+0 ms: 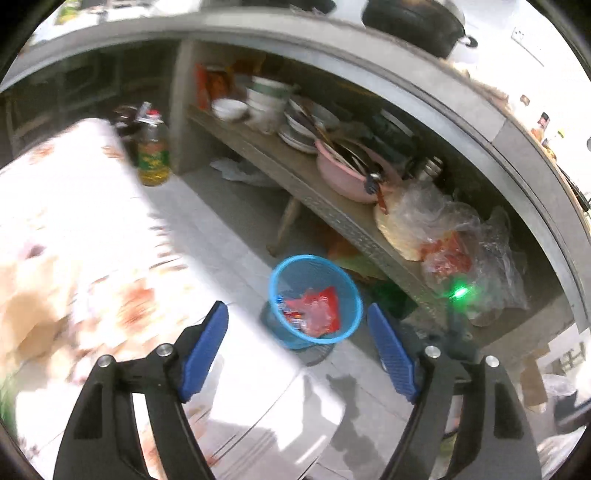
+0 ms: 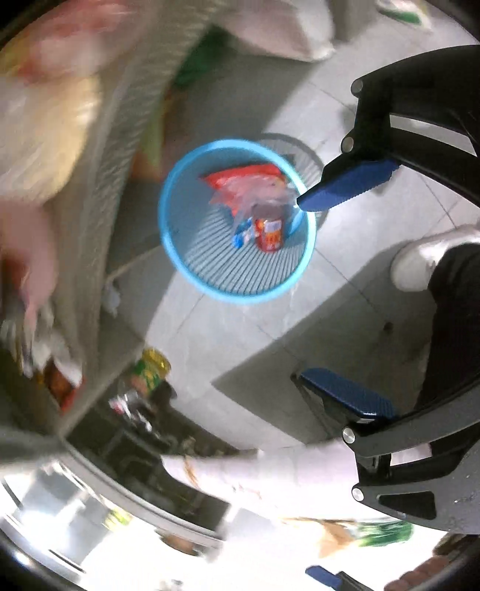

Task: Collect trash
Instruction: 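Move both grippers back to the table toward the tan paper towel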

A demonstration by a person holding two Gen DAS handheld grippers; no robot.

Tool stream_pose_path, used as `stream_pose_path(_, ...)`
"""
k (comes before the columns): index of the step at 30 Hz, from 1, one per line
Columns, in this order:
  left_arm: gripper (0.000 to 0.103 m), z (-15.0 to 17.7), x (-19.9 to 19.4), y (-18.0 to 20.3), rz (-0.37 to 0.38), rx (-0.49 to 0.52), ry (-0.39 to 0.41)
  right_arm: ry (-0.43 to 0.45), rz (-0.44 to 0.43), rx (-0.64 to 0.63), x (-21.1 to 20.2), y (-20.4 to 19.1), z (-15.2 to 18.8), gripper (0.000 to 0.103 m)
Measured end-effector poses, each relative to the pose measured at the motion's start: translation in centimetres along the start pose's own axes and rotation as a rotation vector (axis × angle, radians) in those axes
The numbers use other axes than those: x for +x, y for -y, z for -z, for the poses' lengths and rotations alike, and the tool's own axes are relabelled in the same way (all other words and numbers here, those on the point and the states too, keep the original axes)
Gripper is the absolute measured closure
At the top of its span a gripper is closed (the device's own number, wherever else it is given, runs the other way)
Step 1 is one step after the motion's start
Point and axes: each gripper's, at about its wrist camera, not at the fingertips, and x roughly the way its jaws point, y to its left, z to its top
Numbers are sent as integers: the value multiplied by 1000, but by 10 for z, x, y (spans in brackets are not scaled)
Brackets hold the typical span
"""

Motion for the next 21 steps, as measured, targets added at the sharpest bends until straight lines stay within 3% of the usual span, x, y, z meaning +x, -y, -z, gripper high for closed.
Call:
stream_pose_path(4,26,27,-37,-25,-55,-32,57,66,-63,-122,-35,-51,-15,16)
stream_pose_path(9,23,59,-74,-53,-128,-71,123,81,-157,-262,-54,-116,-18,10)
stream_pose_path(17,23,103,-111,-90,-213,-149,174,-34,-314,-414,-30,-225,-2,8)
stream_pose_path(21,23,115,-124,-98,-232,-169,205,-112,-339,-487,-10,-275,19,8)
